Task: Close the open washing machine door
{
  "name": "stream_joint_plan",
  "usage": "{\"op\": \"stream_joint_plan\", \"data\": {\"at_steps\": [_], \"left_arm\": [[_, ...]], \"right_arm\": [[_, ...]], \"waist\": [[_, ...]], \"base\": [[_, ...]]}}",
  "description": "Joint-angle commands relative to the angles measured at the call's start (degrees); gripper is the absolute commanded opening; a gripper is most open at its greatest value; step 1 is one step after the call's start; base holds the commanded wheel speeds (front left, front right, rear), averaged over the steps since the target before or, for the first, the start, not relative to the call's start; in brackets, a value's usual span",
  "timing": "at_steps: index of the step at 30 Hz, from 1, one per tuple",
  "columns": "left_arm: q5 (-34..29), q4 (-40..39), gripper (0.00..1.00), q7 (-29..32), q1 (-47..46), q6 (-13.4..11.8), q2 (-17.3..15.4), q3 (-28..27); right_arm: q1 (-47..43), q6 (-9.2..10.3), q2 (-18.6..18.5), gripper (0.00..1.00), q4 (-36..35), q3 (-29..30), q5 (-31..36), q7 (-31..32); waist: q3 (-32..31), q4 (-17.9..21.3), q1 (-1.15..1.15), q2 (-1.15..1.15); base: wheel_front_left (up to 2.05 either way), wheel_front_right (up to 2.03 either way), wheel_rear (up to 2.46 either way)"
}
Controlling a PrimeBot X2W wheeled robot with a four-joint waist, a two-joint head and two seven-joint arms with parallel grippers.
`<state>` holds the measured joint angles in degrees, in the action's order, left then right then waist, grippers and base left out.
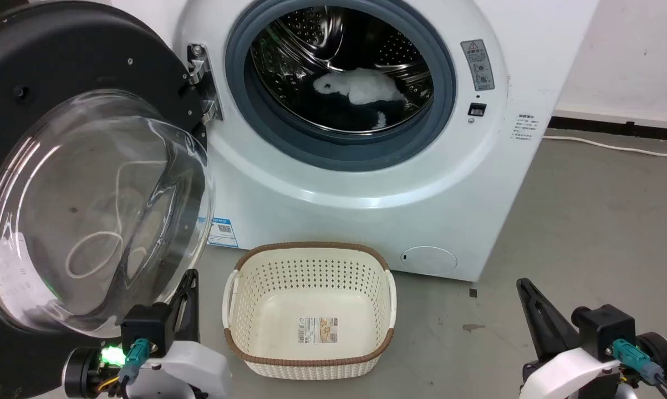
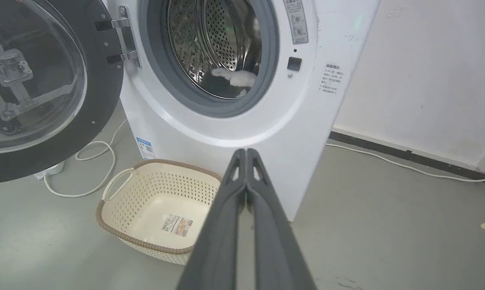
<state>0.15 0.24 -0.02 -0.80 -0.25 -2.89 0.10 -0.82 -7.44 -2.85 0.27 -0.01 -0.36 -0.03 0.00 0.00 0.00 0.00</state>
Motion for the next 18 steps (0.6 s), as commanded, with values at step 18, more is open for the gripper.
{"op": "stream_joint_plan", "data": {"at_steps": [18], "left_arm": [[-0.1, -0.2, 0.0, 0.0, 0.8, 0.2, 0.0, -0.1]], "right_arm": [[0.8, -0.05, 0.0, 0.0, -0.3, 0.0, 0.4, 0.0]], "waist": [[0.0, 0.0, 0.0, 0.0]], "base": [[0.0, 0.0, 0.0]]}}
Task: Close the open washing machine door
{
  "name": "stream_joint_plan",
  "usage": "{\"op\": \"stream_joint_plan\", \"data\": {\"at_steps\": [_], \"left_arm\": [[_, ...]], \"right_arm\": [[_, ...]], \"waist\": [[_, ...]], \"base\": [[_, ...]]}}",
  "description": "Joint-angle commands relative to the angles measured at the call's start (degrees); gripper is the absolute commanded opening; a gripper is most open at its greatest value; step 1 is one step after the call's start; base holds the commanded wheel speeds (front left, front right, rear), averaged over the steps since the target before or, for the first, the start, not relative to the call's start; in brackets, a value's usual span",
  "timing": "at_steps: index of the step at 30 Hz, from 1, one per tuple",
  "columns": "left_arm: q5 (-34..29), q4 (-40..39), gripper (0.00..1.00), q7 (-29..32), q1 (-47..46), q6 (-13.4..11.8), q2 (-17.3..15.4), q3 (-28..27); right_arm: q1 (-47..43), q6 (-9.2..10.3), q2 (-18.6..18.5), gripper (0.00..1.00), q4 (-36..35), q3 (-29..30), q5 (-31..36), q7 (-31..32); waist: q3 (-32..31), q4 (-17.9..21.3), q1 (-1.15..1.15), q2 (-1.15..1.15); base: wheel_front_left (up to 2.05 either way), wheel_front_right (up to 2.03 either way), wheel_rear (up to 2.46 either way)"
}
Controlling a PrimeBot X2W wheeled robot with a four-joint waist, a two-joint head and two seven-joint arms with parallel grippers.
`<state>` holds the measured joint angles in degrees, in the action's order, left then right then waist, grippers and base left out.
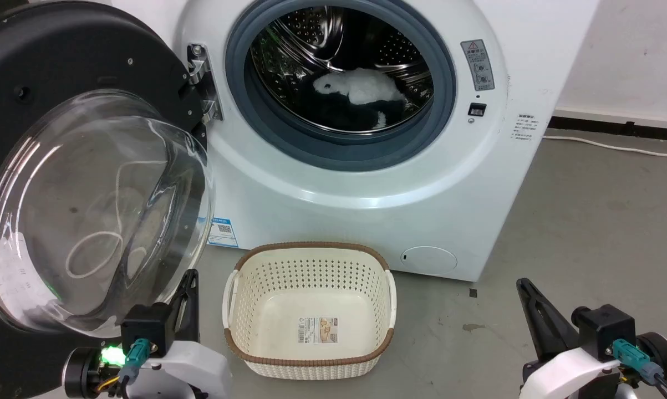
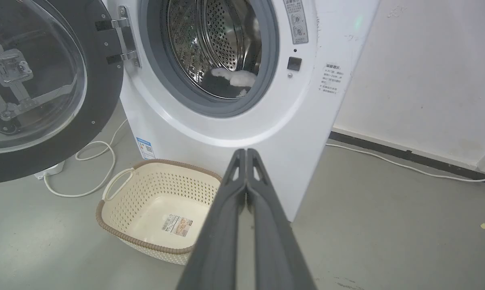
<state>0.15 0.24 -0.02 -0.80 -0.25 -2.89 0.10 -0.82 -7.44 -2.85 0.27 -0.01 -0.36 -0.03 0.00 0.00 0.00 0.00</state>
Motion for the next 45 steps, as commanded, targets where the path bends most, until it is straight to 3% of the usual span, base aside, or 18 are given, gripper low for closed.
{"op": "stream_joint_plan", "data": {"at_steps": [1, 29, 30, 45], "left_arm": [[-0.1, -0.2, 0.0, 0.0, 0.8, 0.2, 0.0, -0.1], [-0.1, -0.2, 0.0, 0.0, 0.8, 0.2, 0.0, -0.1], [0.0, 0.0, 1.0, 0.0, 0.0, -0.1, 0.0, 0.0], [2.2, 0.6, 1.0, -1.9, 0.6, 0.5, -0.1, 0.2]], "right_arm": [[0.8, -0.05, 0.0, 0.0, -0.3, 0.0, 0.4, 0.0], [0.8, -0.05, 0.0, 0.0, -0.3, 0.0, 0.4, 0.0], [0.0, 0.0, 0.0, 1.0, 0.0, 0.0, -0.1, 0.0], [-0.7, -0.01, 0.0, 1.0, 1.0, -0.6, -2.6, -1.9]], "waist": [[0.0, 0.0, 0.0, 0.0], [0.0, 0.0, 0.0, 0.0], [0.0, 0.0, 0.0, 0.0], [0.1, -0.2, 0.0, 0.0]], "base": [[0.0, 0.0, 0.0], [0.0, 0.0, 0.0], [0.0, 0.0, 0.0], [0.0, 0.0, 0.0]]}}
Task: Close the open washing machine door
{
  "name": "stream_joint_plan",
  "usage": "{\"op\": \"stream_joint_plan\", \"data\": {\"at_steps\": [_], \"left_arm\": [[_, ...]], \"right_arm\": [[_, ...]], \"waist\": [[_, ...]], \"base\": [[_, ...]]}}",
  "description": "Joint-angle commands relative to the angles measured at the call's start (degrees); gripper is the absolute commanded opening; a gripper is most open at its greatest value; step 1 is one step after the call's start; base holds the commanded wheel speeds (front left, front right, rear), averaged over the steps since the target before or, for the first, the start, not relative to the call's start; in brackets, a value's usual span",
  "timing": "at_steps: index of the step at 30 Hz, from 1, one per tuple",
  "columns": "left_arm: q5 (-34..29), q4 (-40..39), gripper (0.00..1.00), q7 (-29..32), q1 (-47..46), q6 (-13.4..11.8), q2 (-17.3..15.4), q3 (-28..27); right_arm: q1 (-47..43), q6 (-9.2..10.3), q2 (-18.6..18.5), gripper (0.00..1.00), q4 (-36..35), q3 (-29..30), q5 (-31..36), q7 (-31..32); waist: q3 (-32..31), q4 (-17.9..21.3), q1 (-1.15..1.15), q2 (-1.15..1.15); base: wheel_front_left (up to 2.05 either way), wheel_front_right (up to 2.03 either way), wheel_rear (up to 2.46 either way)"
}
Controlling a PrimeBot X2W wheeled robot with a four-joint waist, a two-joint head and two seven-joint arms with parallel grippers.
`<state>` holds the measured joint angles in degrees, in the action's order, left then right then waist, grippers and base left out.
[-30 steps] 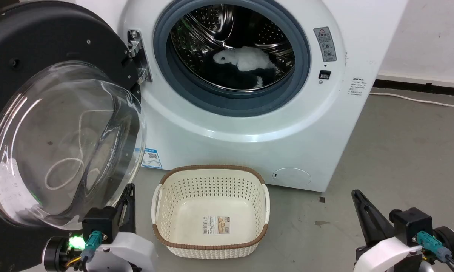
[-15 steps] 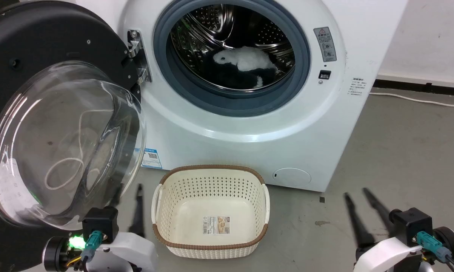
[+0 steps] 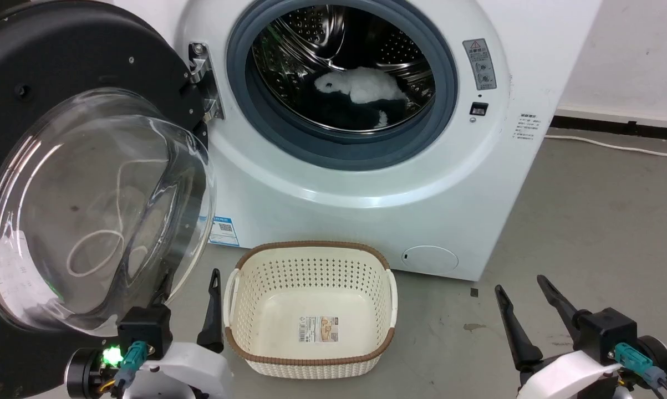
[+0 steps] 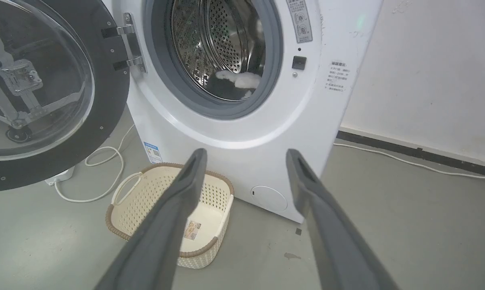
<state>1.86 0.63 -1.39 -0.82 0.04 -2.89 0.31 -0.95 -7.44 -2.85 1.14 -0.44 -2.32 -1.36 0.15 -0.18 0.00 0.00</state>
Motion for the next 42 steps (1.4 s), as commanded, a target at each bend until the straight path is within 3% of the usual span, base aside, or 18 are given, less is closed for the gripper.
{"op": "stream_joint_plan", "data": {"at_steps": [1, 12, 13, 14, 28, 35, 42], "left_arm": [[0.6, 0.3, 1.0, -0.7, 0.6, 0.2, -0.1, 0.0], [2.0, 0.8, 1.0, -2.0, 1.0, 0.6, -0.2, 0.2], [2.1, 0.8, 0.43, -2.1, 1.0, 0.7, -0.2, 0.2], [2.3, 0.7, 0.0, -2.2, 1.0, 0.8, -0.2, 0.3], [5.5, -10.1, 0.0, -3.9, -1.3, 1.5, 0.0, -4.0], [8.9, -15.2, 0.0, -4.7, -4.0, 0.1, 0.0, -12.2], [11.9, -16.4, 0.0, -5.6, -6.8, 0.9, 0.0, -24.7]], "right_arm": [[-0.6, -0.01, 0.0, 1.0, 0.2, -0.2, -0.8, -0.7], [-1.0, -0.01, 0.0, 1.0, 0.8, -0.6, -2.6, -2.0], [-1.1, -0.01, 0.0, 1.0, 0.9, -0.6, -2.7, -2.2], [-1.1, -0.01, 0.0, 1.0, 0.9, -0.6, -2.9, -2.3], [-2.0, -0.02, 0.0, 1.0, 1.8, -0.6, -5.4, -4.0], [-2.2, -0.02, 0.0, 1.0, 2.4, -0.7, -6.6, -4.8], [-2.2, -0.02, 0.0, 1.0, 3.3, -0.7, -7.8, -5.6]], "waist": [[0.0, 0.0, 0.0, 0.0], [0.0, -0.2, 0.0, 0.0], [0.0, -0.2, 0.0, 0.0], [0.0, -0.3, 0.0, 0.0], [0.0, -2.1, 0.0, 0.0], [0.3, -4.3, 0.0, 0.0], [1.0, -7.0, 0.0, 0.0]], "base": [[0.0, 0.0, 0.0], [0.0, 0.0, 0.0], [0.0, 0.0, 0.0], [0.0, 0.0, 0.0], [0.0, 0.0, 0.0], [0.0, 0.0, 0.0], [0.0, 0.0, 0.0]]}}
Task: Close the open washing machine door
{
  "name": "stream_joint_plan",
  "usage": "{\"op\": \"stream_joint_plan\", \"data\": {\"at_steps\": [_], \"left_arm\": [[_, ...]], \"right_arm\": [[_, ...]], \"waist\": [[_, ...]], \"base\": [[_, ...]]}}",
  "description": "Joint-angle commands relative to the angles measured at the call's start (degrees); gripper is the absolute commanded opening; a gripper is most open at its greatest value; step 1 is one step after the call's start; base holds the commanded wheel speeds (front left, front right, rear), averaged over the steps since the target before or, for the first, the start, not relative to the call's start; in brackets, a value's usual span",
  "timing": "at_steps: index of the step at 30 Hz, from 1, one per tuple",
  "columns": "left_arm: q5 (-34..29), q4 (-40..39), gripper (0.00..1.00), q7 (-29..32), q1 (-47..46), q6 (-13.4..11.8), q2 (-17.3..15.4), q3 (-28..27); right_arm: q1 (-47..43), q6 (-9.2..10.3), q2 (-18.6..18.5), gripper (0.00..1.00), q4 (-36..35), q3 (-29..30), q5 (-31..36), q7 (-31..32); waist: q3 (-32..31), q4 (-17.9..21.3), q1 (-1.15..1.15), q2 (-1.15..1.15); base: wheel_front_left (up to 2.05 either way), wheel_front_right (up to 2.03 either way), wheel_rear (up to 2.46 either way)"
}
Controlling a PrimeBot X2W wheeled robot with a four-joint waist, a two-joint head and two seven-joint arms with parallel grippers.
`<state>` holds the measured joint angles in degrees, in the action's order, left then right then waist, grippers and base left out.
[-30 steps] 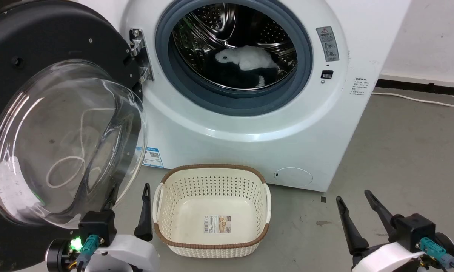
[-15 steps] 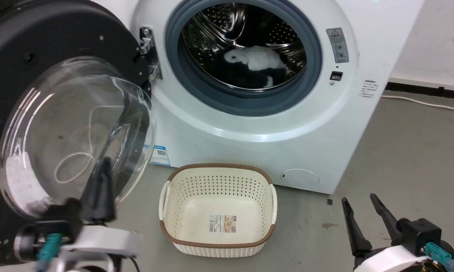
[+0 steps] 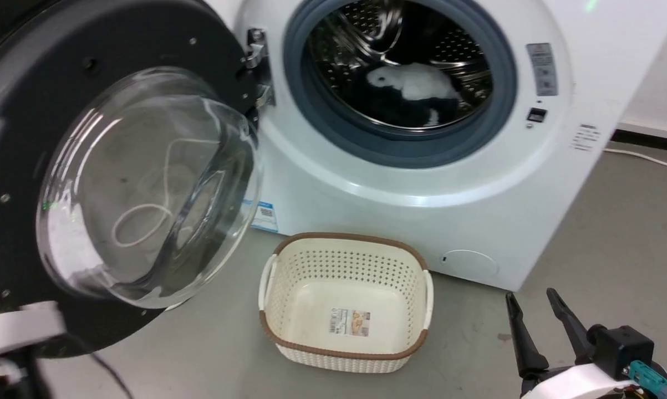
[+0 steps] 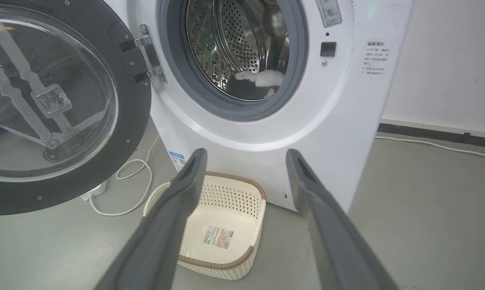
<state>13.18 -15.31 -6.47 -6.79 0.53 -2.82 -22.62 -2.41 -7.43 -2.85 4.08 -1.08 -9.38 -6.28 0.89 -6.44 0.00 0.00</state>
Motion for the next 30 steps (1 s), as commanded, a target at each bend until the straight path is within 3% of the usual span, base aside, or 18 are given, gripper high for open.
{"op": "stream_joint_plan", "data": {"at_steps": [1, 8, 14, 20, 30], "left_arm": [[0.9, -0.3, 0.0, -0.6, -1.1, 0.6, -0.1, -3.4], [2.1, 6.2, 0.0, -1.5, -1.7, 2.6, -0.7, -12.2], [2.0, 15.4, 0.0, 0.1, -2.0, 3.5, -7.9, -11.9], [3.2, 23.8, 0.0, 2.8, -3.3, 4.1, -15.2, -8.7], [10.9, 31.1, 0.0, 5.1, -3.9, 4.7, -26.9, 5.3]], "right_arm": [[-0.8, -0.03, 0.0, 1.0, 0.4, 0.0, -0.9, -0.8], [-0.4, -0.04, 0.0, 1.0, 1.2, 0.3, -1.9, -1.8], [0.5, -0.04, 0.0, 1.0, 1.6, 0.4, -2.0, -2.5], [1.7, -0.04, 0.0, 1.0, 2.2, 0.4, -1.9, -3.2], [2.8, -0.04, 0.0, 1.0, 3.5, 0.1, -2.8, -4.4]], "waist": [[0.4, -1.1, 0.0, 0.0], [1.7, -4.5, 0.0, 0.0], [3.4, -6.4, 0.0, 0.0], [5.7, -7.1, 0.0, 0.0], [7.9, -8.1, 0.0, 0.0]], "base": [[0.0, 0.0, 0.0], [0.0, 0.0, 0.0], [0.0, 0.0, 0.0], [0.0, 0.0, 0.0], [0.0, 0.0, 0.0]]}}
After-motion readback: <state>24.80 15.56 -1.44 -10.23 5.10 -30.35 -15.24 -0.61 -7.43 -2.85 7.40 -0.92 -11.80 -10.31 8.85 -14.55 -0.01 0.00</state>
